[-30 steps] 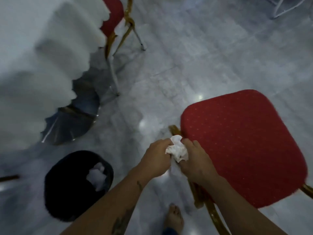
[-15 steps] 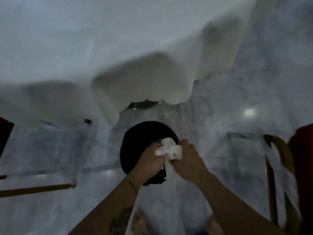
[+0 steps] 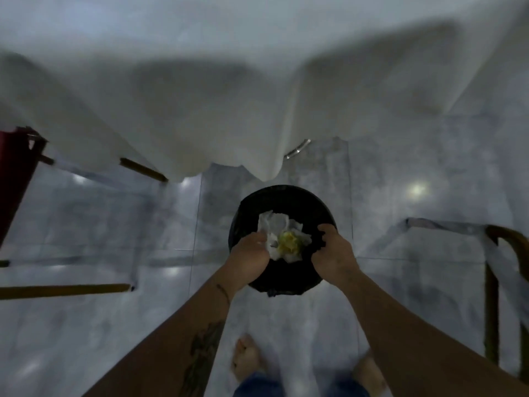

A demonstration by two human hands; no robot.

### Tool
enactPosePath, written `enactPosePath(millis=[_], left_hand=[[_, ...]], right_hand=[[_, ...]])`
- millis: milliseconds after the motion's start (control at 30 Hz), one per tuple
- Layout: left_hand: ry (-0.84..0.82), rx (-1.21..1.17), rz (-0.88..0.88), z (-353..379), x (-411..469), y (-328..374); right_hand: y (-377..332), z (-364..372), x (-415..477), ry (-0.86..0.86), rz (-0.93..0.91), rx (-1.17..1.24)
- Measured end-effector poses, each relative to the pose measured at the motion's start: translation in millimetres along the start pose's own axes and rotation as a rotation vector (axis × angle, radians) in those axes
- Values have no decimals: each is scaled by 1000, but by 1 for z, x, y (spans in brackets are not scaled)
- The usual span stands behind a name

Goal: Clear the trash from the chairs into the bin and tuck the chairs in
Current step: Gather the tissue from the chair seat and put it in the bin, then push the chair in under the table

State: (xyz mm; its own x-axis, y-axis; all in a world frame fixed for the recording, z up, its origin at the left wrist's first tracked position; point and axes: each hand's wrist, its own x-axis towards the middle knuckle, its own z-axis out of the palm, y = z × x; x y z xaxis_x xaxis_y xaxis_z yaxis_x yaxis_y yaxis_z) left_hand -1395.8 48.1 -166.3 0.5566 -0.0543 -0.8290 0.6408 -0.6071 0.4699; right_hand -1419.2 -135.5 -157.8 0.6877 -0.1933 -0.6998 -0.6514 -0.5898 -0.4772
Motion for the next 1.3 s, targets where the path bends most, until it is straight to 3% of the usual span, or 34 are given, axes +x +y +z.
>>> enactPosePath(millis=[333,567,667,933,1200,1300], left_hand=[[18,11,91,-60,-83,1],[123,-70,130,-121,-200,18],[234,-108,181,-150,-251,28],[537,-178,240,-219,-401,30],[1182,-206,383,-286,-490,-8],[1258,-97,361,-312,-494,-21]], right_hand=[[-49,-16,-76,-62,-23,34],[-117,-46,-174,-121,-134,-68],[-151,-61,-209,-170,-202,-111],[-231,-90,-311,-104,-474,-192],[-311,-74,-385,-121,-652,-246],[-347,-56,-403,-71,-716,-258]])
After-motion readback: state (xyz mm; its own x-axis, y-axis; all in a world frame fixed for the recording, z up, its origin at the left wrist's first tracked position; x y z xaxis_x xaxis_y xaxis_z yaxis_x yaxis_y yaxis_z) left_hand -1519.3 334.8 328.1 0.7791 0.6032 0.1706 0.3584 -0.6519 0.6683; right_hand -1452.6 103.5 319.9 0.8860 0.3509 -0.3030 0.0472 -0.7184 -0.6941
